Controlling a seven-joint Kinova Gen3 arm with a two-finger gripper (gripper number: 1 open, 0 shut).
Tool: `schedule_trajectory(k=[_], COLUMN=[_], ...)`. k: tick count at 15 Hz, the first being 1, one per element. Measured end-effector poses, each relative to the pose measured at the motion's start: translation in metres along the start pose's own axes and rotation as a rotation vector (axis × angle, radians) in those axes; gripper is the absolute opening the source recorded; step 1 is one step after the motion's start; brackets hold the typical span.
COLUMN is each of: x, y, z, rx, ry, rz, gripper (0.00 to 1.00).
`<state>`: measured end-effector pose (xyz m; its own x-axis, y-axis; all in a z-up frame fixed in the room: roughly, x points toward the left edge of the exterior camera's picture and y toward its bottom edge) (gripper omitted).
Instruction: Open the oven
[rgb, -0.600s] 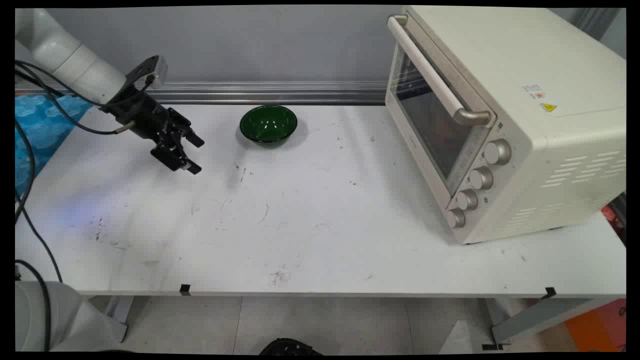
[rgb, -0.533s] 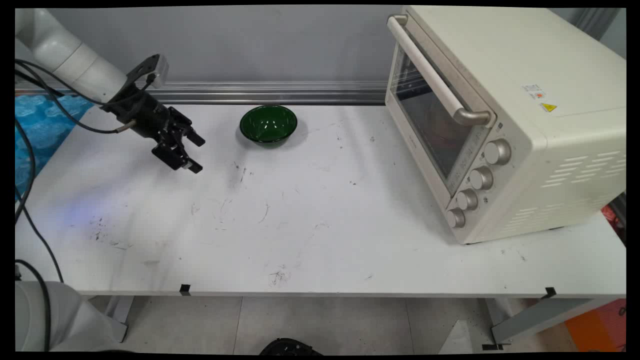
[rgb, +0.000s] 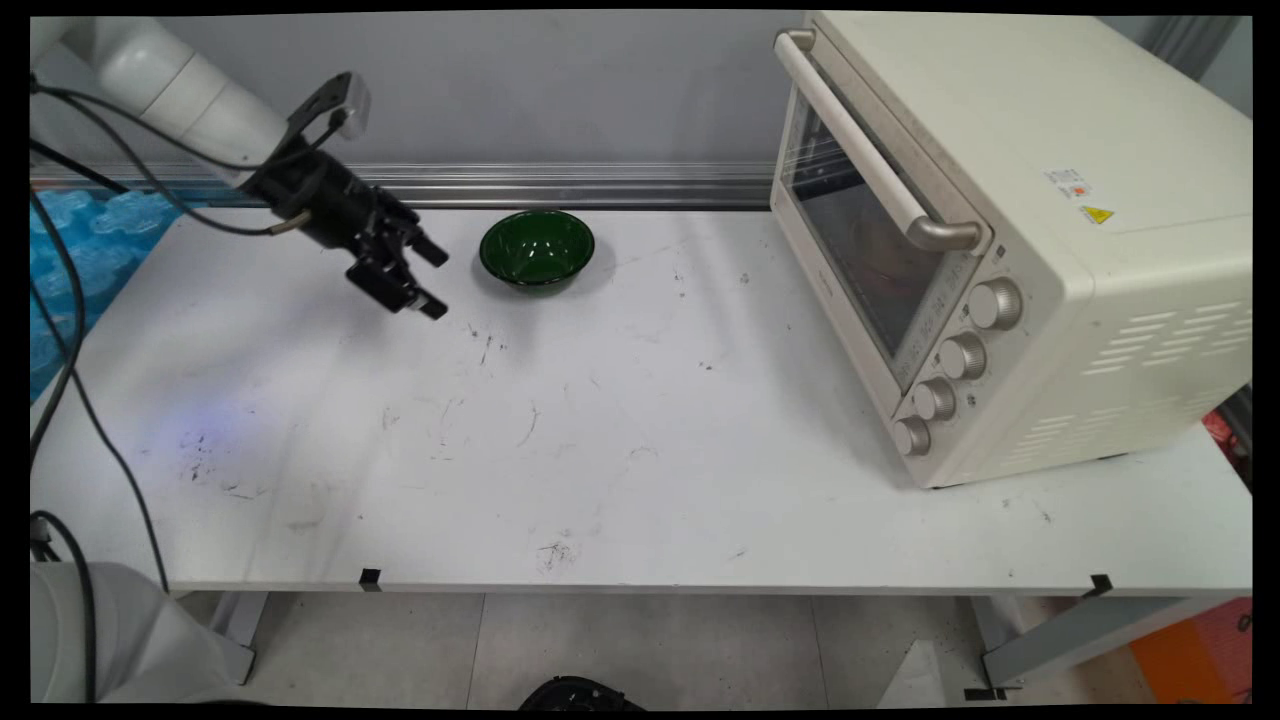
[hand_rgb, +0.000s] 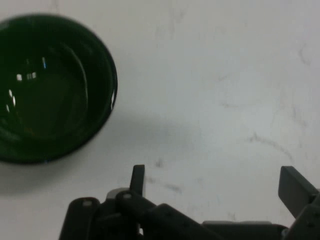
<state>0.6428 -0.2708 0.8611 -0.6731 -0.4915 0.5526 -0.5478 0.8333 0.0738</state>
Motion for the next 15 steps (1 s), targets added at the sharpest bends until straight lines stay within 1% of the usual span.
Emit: schedule_trajectory(k=[4,5,8,15], x=[0.034,0.040,0.069,0.124], y=[0.002,0.002,0.003,0.004], z=[0.002,0.002,0.003,0.004], rx=[0.010,0.012,0.017,0.012], ry=[0.042,0.049,0.084,0.147], rz=[-0.002,-0.002,-0.002,0.007], gripper=[1.00,1.00,1.00,1.00])
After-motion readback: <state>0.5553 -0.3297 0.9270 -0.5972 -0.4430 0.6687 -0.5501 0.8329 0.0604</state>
